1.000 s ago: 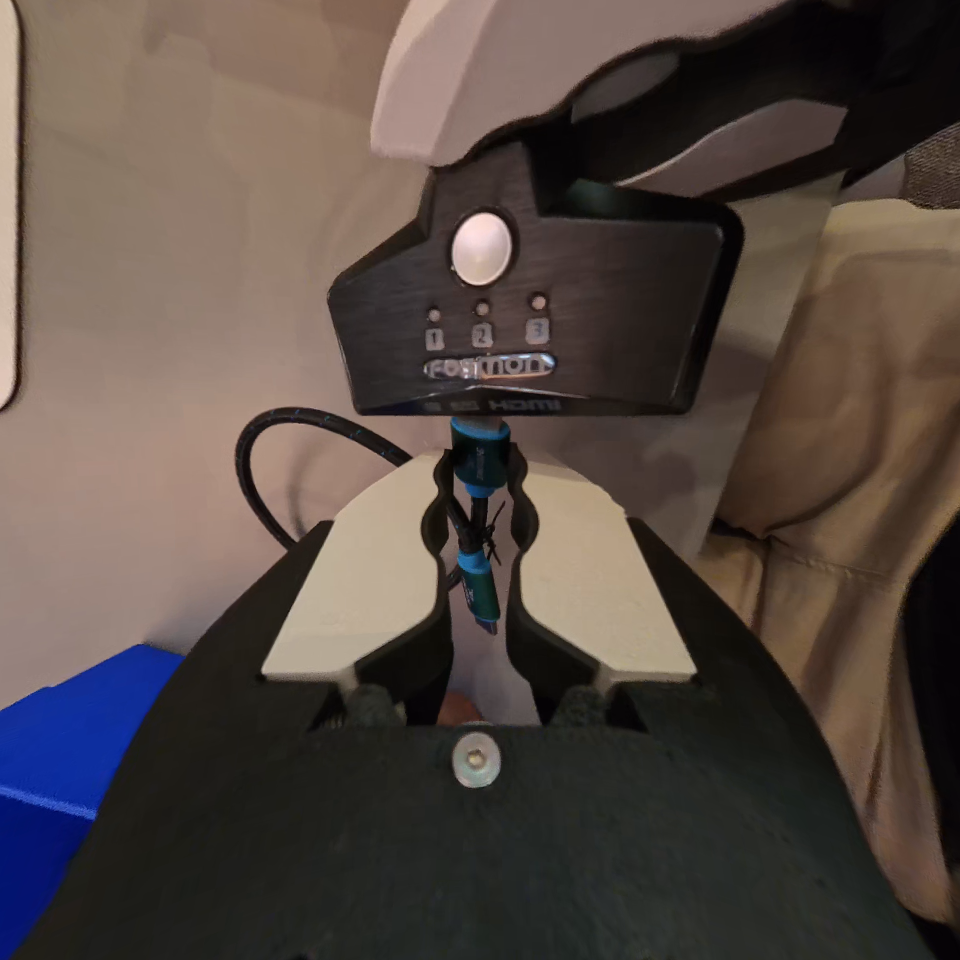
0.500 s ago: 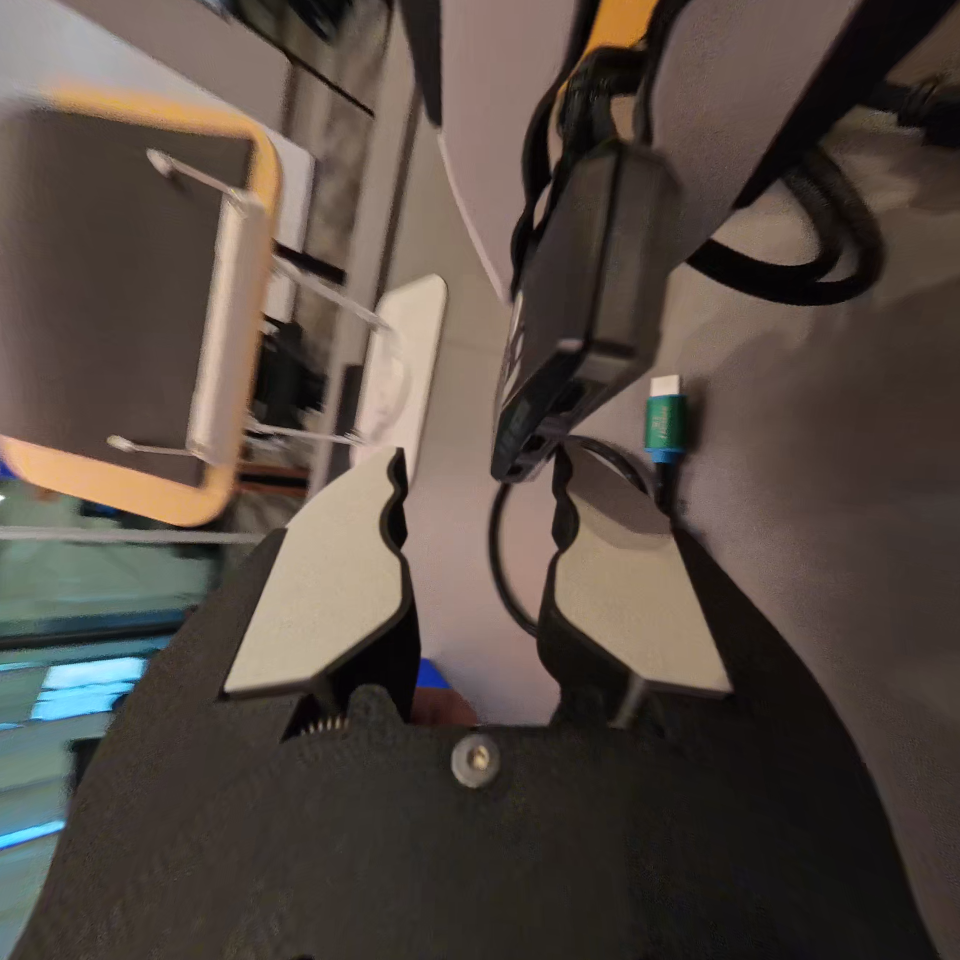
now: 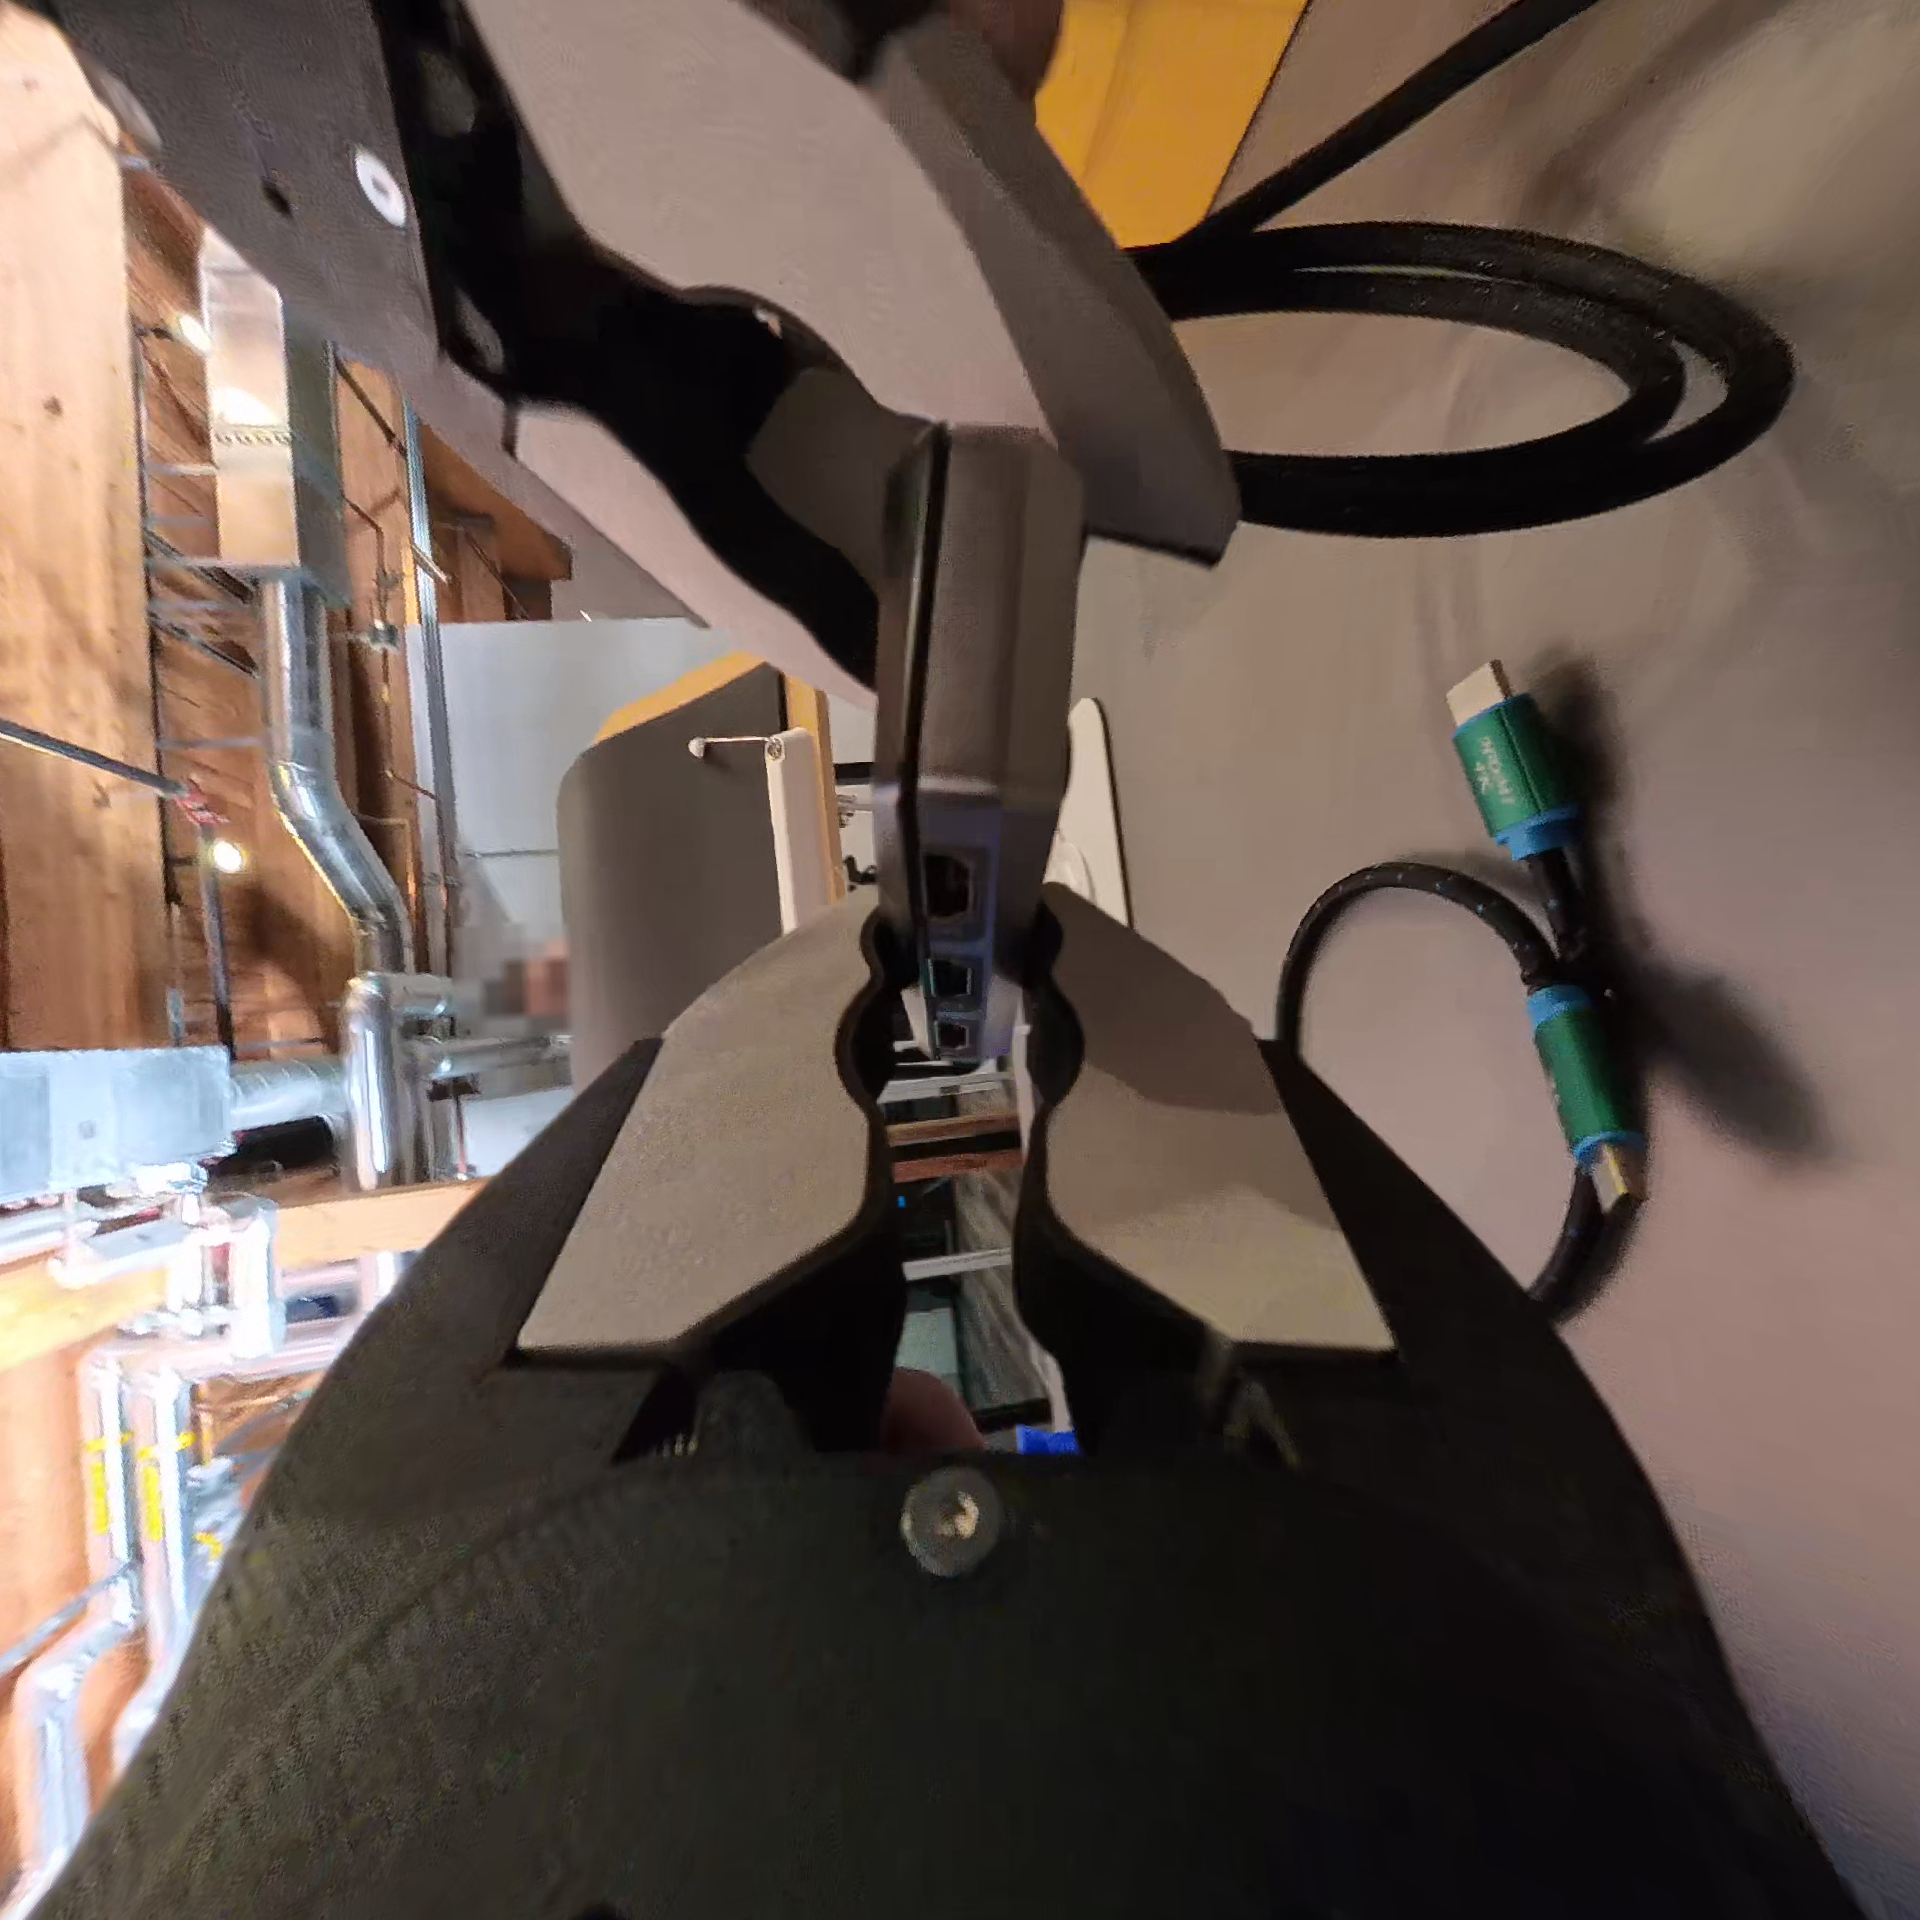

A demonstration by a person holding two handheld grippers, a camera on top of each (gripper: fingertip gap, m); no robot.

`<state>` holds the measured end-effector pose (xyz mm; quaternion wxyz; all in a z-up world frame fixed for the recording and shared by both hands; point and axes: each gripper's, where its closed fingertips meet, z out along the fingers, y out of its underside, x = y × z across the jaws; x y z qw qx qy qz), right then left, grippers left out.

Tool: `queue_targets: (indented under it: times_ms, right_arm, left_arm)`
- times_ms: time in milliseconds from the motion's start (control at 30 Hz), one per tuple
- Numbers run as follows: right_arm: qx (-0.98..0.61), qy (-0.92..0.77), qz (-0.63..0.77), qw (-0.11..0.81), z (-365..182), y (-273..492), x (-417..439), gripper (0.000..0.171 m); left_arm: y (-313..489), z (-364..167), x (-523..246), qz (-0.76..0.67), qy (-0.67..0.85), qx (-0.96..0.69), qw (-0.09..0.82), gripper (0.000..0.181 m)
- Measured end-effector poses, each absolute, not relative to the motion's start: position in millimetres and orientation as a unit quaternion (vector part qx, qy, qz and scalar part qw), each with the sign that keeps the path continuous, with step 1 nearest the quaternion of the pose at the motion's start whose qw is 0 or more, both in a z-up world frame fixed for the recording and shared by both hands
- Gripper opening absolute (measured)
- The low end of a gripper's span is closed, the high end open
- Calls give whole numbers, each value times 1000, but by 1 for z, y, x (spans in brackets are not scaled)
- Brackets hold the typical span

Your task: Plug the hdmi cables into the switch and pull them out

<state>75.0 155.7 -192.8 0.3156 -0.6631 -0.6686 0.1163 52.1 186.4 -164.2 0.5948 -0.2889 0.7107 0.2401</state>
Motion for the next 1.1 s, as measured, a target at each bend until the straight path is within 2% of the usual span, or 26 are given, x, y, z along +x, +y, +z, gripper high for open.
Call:
queue_targets:
  times_ms: [300, 367, 400, 533, 600, 667, 700, 800, 867, 1100]
  right_arm:
    - [-659, -699, 227, 160, -200, 135, 70, 51]
    - [-658, -699, 238, 148, -201, 134, 69, 51]
    - [-658, -700, 232, 150, -202, 136, 69, 41]
    - [-658, -704, 214, 158, -201, 144, 71, 37]
    - [-670, -696, 205, 157, -201, 149, 77, 36]
    - [-683, -683, 198, 164, -200, 157, 87, 36]
    - [-691, -677, 193, 165, -199, 161, 92, 35]
    - [-705, -666, 178, 168, -198, 168, 108, 36]
    - [-707, -661, 179, 173, -197, 170, 113, 36]
    - [-705, -660, 186, 177, -196, 168, 123, 36]
  left_arm:
    - [178, -152, 59, 280, 720, -193, 605, 21]
    - [178, -154, 59, 278, 721, -197, 604, 21]
    - [179, -154, 58, 280, 719, -195, 605, 21]
    - [186, -152, 56, 287, 710, -226, 602, 22]
    - [194, -149, 49, 272, 697, -283, 600, 32]
    - [205, -158, 34, 245, 684, -381, 572, 49]
    - [206, -165, 27, 224, 681, -419, 557, 50]
    - [199, -193, 15, 153, 680, -514, 500, 47]
    - [190, -222, 12, 100, 683, -583, 429, 50]
    - [183, -268, 35, 13, 684, -636, 357, 36]
